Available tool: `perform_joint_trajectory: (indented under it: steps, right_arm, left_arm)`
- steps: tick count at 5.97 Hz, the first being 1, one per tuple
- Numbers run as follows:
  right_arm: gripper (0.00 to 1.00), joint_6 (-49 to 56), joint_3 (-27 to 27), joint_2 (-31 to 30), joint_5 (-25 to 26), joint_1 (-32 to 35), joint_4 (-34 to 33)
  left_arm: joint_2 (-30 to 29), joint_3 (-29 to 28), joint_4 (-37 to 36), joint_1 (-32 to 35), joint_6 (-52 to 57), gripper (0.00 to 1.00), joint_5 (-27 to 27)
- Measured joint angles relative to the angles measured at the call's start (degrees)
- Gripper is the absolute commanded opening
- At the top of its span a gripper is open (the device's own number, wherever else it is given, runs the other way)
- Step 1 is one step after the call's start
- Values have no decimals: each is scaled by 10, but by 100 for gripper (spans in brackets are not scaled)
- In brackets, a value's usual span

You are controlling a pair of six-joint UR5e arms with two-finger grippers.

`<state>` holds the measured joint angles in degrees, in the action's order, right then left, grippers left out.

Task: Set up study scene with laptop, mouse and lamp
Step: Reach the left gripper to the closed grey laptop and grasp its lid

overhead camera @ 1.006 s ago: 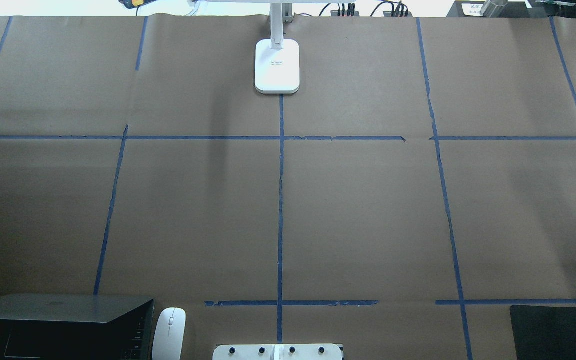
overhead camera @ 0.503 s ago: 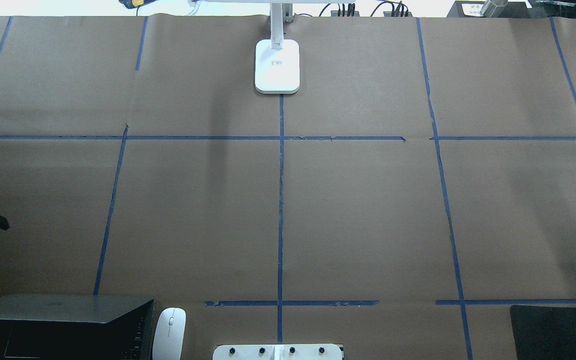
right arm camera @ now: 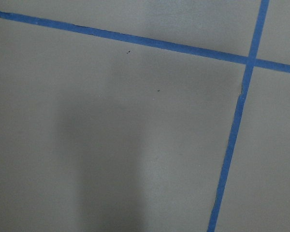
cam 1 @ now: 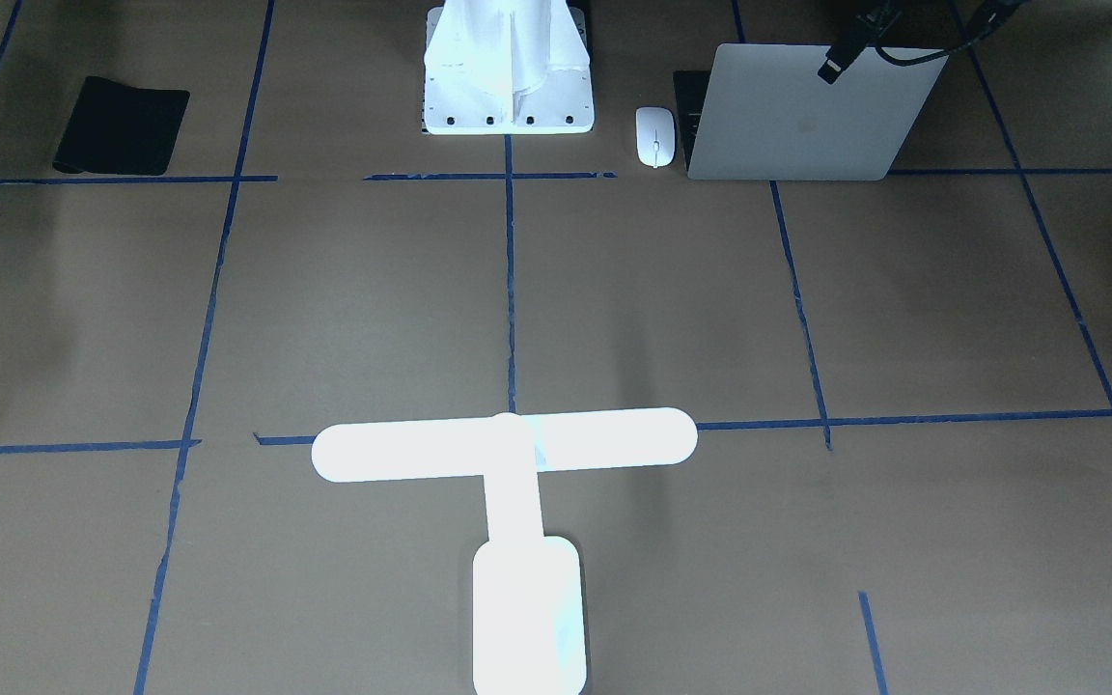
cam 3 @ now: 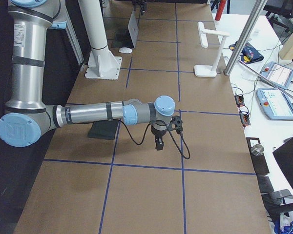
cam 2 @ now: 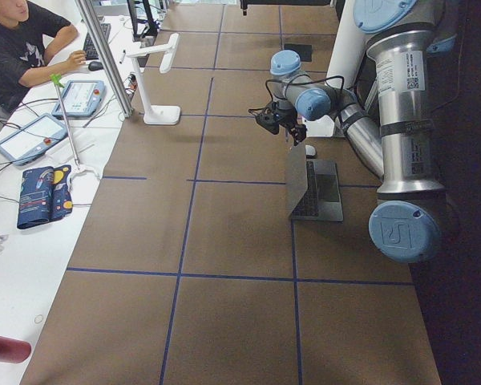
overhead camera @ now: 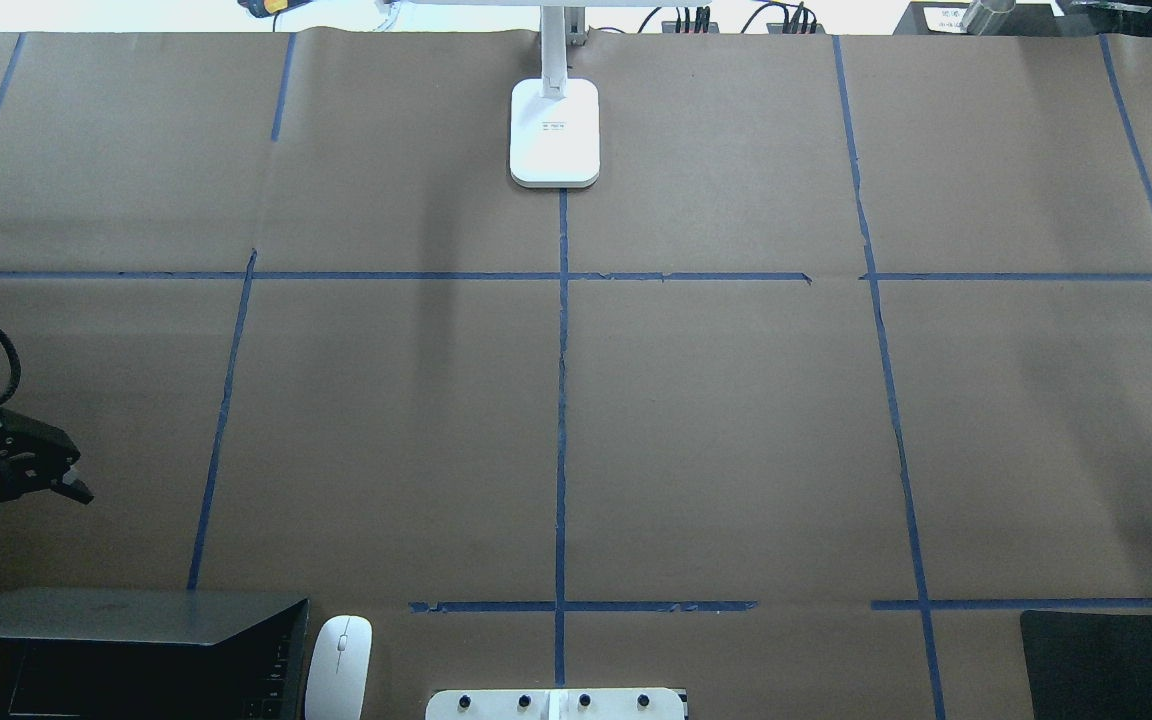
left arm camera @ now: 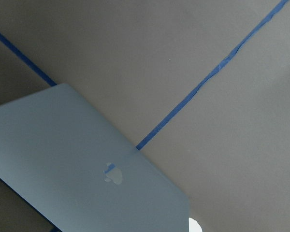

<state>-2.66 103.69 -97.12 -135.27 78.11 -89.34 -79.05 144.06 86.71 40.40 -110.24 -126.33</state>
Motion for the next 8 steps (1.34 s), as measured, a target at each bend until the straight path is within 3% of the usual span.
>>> perform_joint_trajectory:
  steps: [4,8]
  right_arm:
    - [100,-1,0,1,-2,-4,3]
    - [100,-1,16,-1,-5,-4,6]
  left_arm:
    - [26,8,8,-83,-234,94,107]
    - [66,27,5,-153,-297,94,143]
